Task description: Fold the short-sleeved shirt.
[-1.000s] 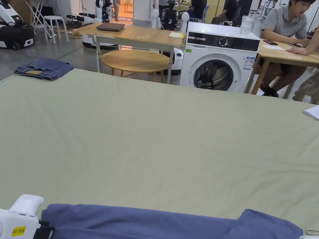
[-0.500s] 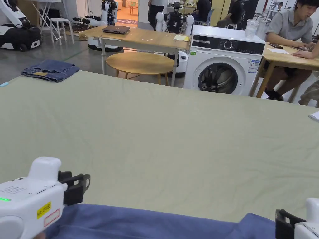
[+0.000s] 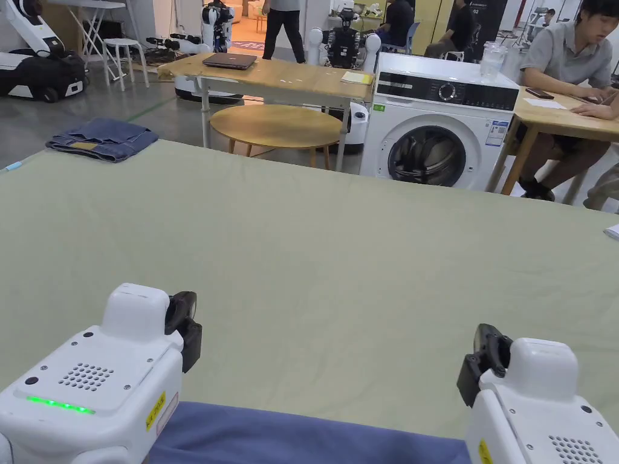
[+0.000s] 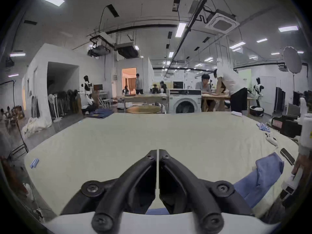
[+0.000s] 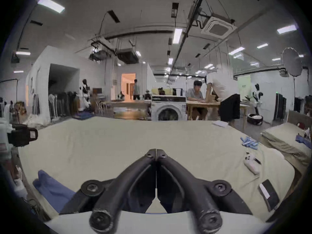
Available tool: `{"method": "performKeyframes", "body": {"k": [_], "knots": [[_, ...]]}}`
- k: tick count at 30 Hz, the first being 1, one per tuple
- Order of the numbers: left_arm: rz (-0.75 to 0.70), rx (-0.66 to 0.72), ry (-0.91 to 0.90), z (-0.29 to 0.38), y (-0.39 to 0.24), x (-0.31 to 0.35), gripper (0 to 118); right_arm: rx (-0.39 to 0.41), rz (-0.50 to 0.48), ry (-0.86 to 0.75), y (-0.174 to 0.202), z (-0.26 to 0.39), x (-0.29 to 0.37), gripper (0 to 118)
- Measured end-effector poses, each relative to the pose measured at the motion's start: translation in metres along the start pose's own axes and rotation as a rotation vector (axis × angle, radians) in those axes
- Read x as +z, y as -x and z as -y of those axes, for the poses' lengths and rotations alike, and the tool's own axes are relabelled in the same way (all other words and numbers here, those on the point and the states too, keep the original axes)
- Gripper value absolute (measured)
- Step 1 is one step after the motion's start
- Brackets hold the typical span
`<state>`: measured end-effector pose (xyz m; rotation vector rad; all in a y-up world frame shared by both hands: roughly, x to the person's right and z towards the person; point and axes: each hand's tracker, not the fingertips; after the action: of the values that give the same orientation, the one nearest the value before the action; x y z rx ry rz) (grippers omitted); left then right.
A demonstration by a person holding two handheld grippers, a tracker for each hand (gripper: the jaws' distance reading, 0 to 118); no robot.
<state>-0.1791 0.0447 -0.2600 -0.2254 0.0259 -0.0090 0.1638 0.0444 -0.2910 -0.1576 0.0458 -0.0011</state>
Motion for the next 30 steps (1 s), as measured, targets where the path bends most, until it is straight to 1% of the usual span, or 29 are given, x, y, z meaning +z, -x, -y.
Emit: {"method": "performKeyframes", "body": {"k": [3, 6, 9, 13, 14, 16, 17, 19, 20, 24, 25, 26, 28, 30], "knots": [[-0.042, 0.013, 0.038, 0.0, 0.007, 0.0, 0, -0.005, -0.009, -0.02, 0.014, 0.0, -0.004, 0], [-0.05, 0.091, 0.139, 0.002, 0.036, 0.004, 0, 0.009, -0.027, -0.017, 0.022, -0.001, -0.007, 0], [-0.006, 0.172, 0.297, 0.01, 0.075, 0.007, 0, 0.024, -0.044, -0.007, 0.027, 0.001, -0.009, 0], [0.112, 0.314, 0.51, 0.033, 0.14, -0.001, 0, 0.034, -0.073, 0.021, 0.028, 0.004, -0.014, 0], [0.14, 0.36, 0.551, 0.036, 0.151, 0.002, 8, 0.042, -0.073, 0.034, 0.029, 0.005, -0.015, 0], [0.237, 0.46, 0.639, 0.051, 0.178, -0.004, 41, 0.044, -0.085, 0.048, 0.027, 0.009, -0.018, 0], [0.259, 0.514, 0.668, 0.06, 0.19, -0.007, 46, 0.05, -0.084, 0.062, 0.027, 0.011, -0.019, 0], [0.343, 0.63, 0.727, 0.075, 0.204, -0.011, 47, 0.053, -0.085, 0.084, 0.025, 0.015, -0.022, 0], [0.357, 0.671, 0.748, 0.083, 0.208, -0.015, 46, 0.05, -0.091, 0.095, 0.024, 0.017, -0.022, 0], [0.484, 0.734, 0.815, 0.114, 0.207, -0.034, 46, 0.048, -0.087, 0.134, 0.02, 0.024, -0.024, 0], [0.513, 0.757, 0.86, 0.123, 0.203, -0.043, 46, 0.047, -0.087, 0.143, 0.019, 0.025, -0.024, 0], [0.554, 0.784, 0.849, 0.137, 0.215, -0.054, 46, 0.048, -0.083, 0.152, 0.018, 0.027, -0.025, 0], [0.638, 0.83, 0.772, 0.14, 0.214, -0.064, 46, 0.046, -0.083, 0.166, 0.015, 0.029, -0.025, 0], [0.634, 0.851, 0.777, 0.142, 0.207, -0.068, 44, 0.043, -0.082, 0.177, 0.012, 0.031, -0.025, 0]]}}
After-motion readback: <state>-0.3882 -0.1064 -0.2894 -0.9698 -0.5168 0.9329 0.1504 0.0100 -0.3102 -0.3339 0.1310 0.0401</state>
